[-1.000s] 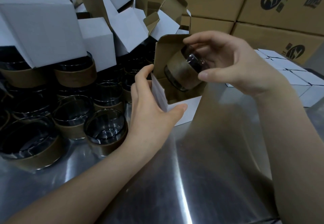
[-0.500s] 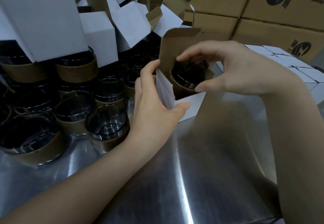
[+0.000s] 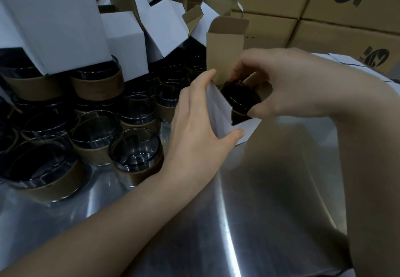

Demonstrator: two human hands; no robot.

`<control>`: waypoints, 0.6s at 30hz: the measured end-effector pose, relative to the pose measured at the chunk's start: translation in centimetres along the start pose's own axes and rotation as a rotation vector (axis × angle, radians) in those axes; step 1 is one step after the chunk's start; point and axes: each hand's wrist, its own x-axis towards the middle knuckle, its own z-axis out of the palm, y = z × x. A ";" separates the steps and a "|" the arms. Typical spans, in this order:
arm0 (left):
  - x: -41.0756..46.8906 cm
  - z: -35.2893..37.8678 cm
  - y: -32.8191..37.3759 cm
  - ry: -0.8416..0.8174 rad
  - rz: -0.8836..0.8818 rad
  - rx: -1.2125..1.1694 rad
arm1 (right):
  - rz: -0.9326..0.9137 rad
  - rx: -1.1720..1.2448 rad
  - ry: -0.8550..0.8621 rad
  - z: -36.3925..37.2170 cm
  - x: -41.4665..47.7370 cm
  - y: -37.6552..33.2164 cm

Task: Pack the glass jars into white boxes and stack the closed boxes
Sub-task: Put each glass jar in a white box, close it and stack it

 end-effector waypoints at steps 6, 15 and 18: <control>0.0 0.0 -0.1 -0.017 0.020 0.019 | 0.028 -0.225 -0.068 0.0 1.5 -1.5; 0.2 0.0 -0.7 -0.043 -0.023 -0.003 | 0.068 -0.300 -0.161 1.0 3.5 -1.7; 0.3 0.0 -0.9 -0.042 -0.048 -0.030 | 0.062 -0.290 -0.169 1.2 3.7 -1.5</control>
